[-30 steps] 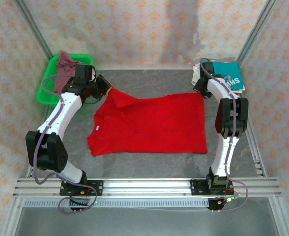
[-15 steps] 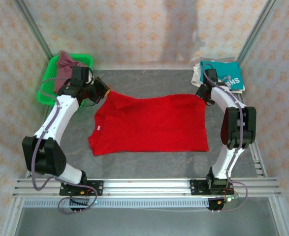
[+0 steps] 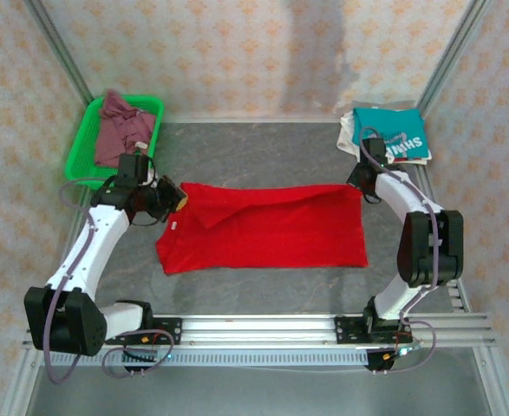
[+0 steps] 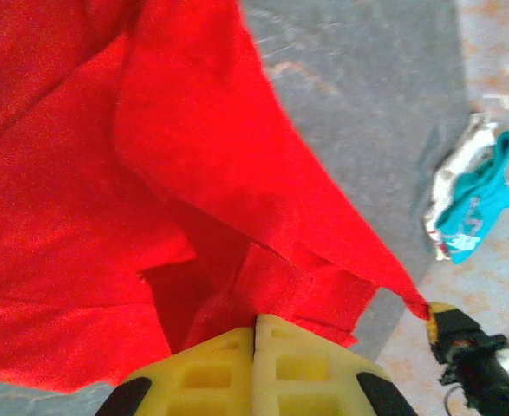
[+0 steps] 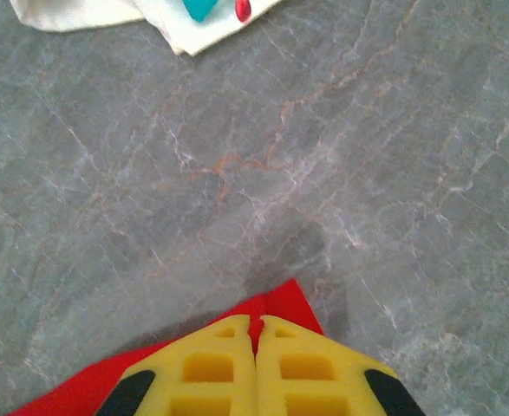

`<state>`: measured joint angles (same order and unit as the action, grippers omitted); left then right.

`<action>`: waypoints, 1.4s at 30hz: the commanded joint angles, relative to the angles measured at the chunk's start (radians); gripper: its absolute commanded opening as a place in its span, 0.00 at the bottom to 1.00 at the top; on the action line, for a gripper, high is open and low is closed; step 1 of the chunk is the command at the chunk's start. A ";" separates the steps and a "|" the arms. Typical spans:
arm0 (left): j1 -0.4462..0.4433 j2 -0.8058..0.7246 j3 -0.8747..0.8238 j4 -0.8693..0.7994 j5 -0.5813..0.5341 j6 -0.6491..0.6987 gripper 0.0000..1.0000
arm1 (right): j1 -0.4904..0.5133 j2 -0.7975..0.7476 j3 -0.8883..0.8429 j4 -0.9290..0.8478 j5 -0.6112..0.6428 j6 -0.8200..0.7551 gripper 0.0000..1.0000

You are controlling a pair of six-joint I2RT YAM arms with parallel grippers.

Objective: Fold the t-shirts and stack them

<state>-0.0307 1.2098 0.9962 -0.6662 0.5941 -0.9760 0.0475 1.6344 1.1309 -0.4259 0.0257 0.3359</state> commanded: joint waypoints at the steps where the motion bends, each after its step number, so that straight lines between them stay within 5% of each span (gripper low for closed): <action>1: -0.002 -0.035 -0.036 0.008 -0.021 -0.002 0.00 | 0.018 -0.091 -0.050 0.013 0.071 0.003 0.00; 26: 0.017 -0.085 0.003 -0.141 -0.030 0.047 0.00 | 0.038 -0.189 -0.188 -0.079 0.105 0.021 0.00; 33: 0.017 -0.126 -0.123 -0.107 -0.031 0.022 0.00 | 0.041 -0.178 -0.259 -0.068 0.086 0.039 0.00; 37: 0.018 -0.132 -0.214 -0.074 -0.050 0.029 0.00 | 0.041 -0.156 -0.298 -0.070 0.097 0.065 0.12; 42: 0.020 -0.111 -0.306 0.012 -0.023 0.005 0.00 | 0.041 -0.139 -0.272 -0.112 0.113 0.068 0.41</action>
<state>-0.0231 1.0889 0.7097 -0.7189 0.5686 -0.9535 0.0853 1.4895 0.8391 -0.4900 0.0940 0.3904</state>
